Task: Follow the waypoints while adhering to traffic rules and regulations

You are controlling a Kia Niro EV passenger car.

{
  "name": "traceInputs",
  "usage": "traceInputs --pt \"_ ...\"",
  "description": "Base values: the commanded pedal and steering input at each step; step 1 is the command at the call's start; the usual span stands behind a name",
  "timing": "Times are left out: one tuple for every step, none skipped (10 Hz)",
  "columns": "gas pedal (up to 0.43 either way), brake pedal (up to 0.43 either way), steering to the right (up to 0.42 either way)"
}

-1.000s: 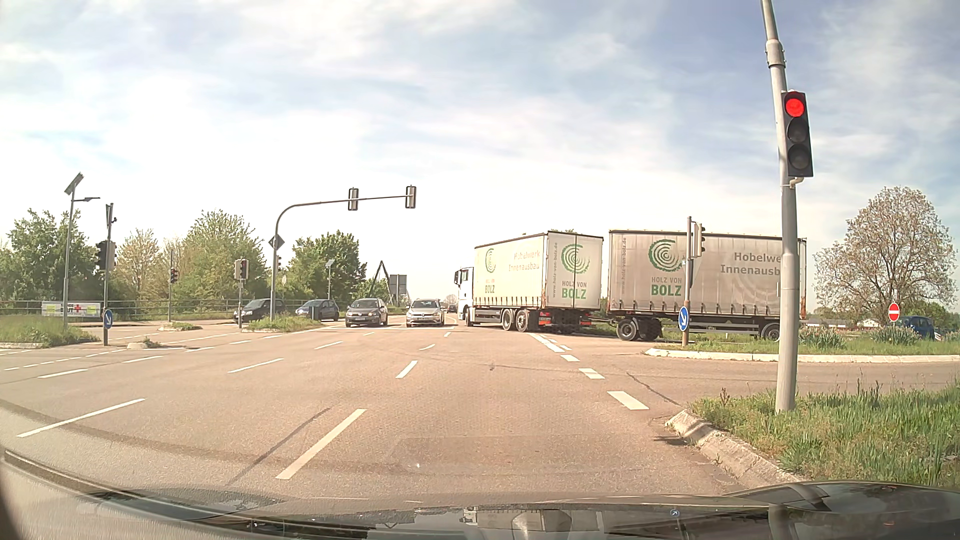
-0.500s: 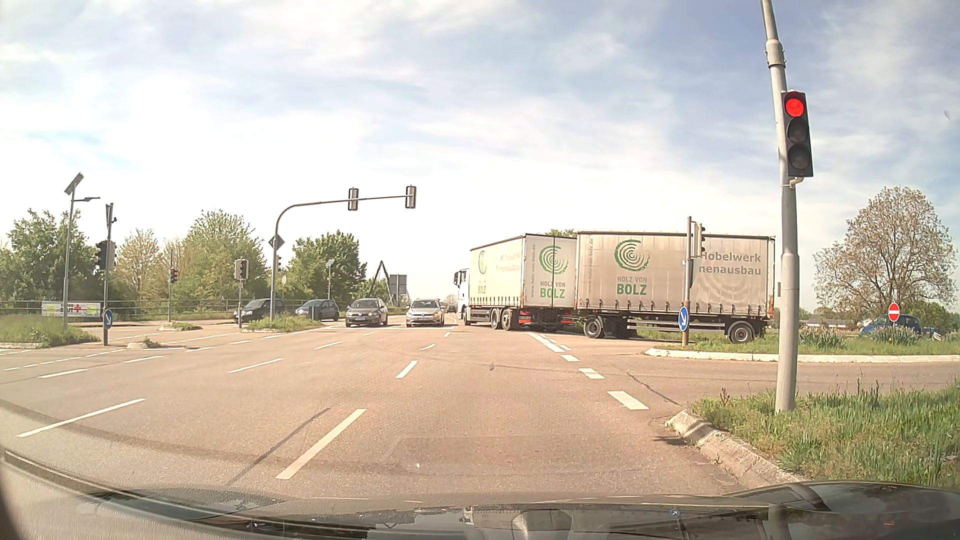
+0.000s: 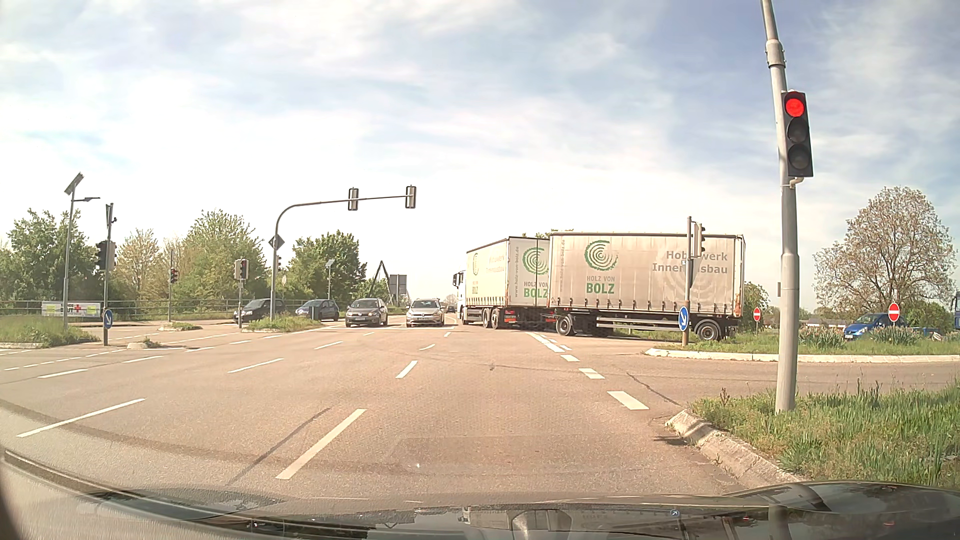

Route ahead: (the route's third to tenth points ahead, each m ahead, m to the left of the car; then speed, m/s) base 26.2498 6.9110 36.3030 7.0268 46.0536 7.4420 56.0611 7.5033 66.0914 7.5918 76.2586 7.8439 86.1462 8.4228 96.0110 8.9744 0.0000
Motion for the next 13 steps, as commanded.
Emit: traceInputs --pt "0.0 0.213 0.006" --pt "0.0 0.213 0.005" --pt "0.0 0.207 0.005" --pt "0.0 0.213 0.006" --pt "0.0 0.213 0.006" --pt "0.0 0.213 0.006" --pt "0.0 0.213 0.006" --pt "0.0 0.213 0.005" --pt "0.0 0.213 0.006" --pt "0.0 0.213 0.006" --pt "0.0 0.213 0.005" --pt "0.0 0.213 0.005" --pt "0.0 0.213 0.005"
